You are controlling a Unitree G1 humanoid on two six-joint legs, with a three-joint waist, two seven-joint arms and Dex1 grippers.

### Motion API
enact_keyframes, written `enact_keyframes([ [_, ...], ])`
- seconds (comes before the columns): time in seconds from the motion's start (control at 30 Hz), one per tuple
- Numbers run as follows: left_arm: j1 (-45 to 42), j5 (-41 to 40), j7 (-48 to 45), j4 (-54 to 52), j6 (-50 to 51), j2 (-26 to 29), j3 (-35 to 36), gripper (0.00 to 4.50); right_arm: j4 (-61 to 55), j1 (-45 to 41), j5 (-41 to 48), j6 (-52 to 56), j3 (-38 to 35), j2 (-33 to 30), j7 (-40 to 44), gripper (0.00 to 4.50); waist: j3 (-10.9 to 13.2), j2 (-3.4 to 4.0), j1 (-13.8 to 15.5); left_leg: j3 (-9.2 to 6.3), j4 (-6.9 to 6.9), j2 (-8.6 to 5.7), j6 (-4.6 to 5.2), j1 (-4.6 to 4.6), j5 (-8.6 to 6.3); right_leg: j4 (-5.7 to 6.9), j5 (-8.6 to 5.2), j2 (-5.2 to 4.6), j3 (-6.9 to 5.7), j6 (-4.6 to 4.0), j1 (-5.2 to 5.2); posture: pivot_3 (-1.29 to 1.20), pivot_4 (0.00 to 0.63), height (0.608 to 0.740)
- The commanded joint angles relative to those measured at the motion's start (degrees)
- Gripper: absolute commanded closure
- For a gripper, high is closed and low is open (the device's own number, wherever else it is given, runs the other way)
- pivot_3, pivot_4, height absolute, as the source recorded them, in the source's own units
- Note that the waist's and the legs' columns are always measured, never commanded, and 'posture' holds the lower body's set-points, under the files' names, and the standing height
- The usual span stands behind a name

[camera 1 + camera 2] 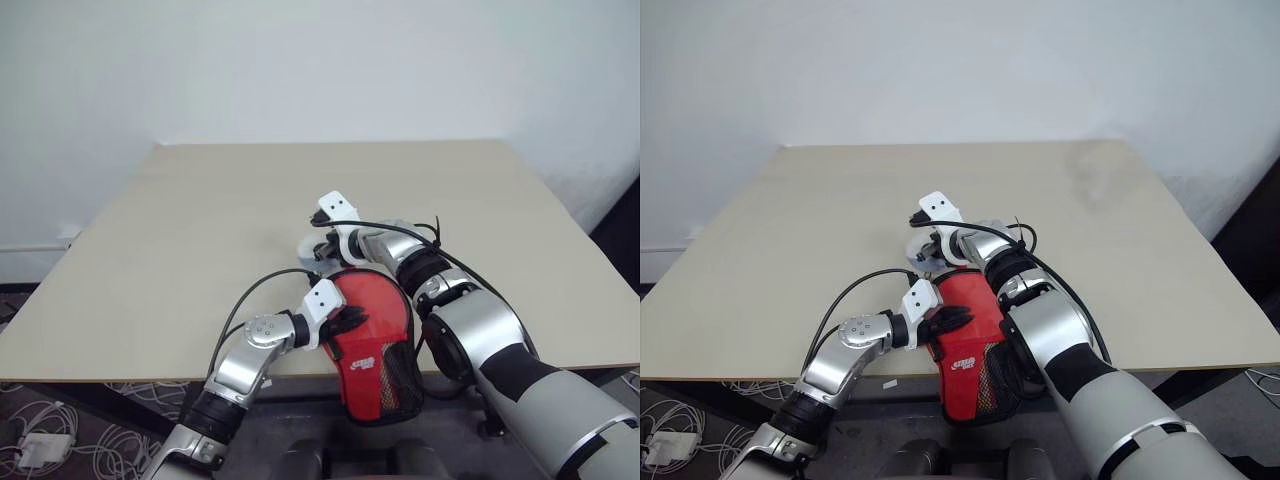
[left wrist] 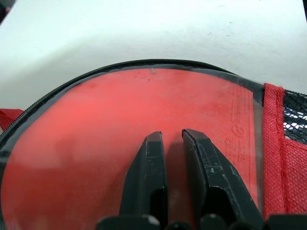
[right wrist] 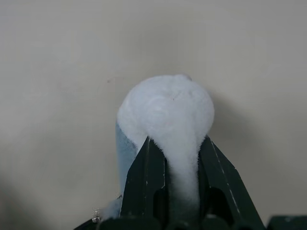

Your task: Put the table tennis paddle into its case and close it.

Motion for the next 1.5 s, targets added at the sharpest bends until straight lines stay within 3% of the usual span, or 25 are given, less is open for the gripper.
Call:
enact_keyframes([
  [0.03,0.73,2.16,-0.25,3.49,1.16,0.15,-1.66,3.92,-0.17,-3.60,0.50,-2.21,-2.36,-1.68,-4.08,4.26,0.00,0.00,0.01,0.00,0.00,0.00,0.00,0.00,0.00,0.00,0.00,0.00,0.00,0.00,0.00,0.00,0.000,0.734],
  [0.37,0.57,2.47,-0.46,4.45,0.61,-0.25,-2.04,3.92,1.25,-3.53,-0.31,-2.88,-4.74,-4.88,-10.65,4.26,-0.02,0.03,0.04,0.00,0.03,-0.03,0.01,0.02,0.01,-0.01,0.00,0.00,-0.04,0.00,0.08,0.00,0.000,0.734],
  [0.83,0.42,3.00,-0.15,5.48,-0.15,-1.05,-2.35,3.92,-7.12,4.58,-2.34,1.53,-0.33,-15.70,0.50,4.26,-0.11,0.22,0.08,0.02,0.12,-0.09,0.02,0.16,0.01,-0.12,-0.01,-0.06,-0.28,0.01,0.56,0.00,0.000,0.734],
  [1.5,-1.06,3.70,-0.80,9.00,-2.46,-2.12,-2.47,3.92,-58.56,30.38,5.65,31.12,-1.43,-37.55,11.76,4.26,-0.21,0.37,1.86,-0.06,0.22,-0.44,0.21,0.14,0.01,-0.20,-0.22,-0.48,-0.45,0.35,0.76,0.00,0.000,0.734],
])
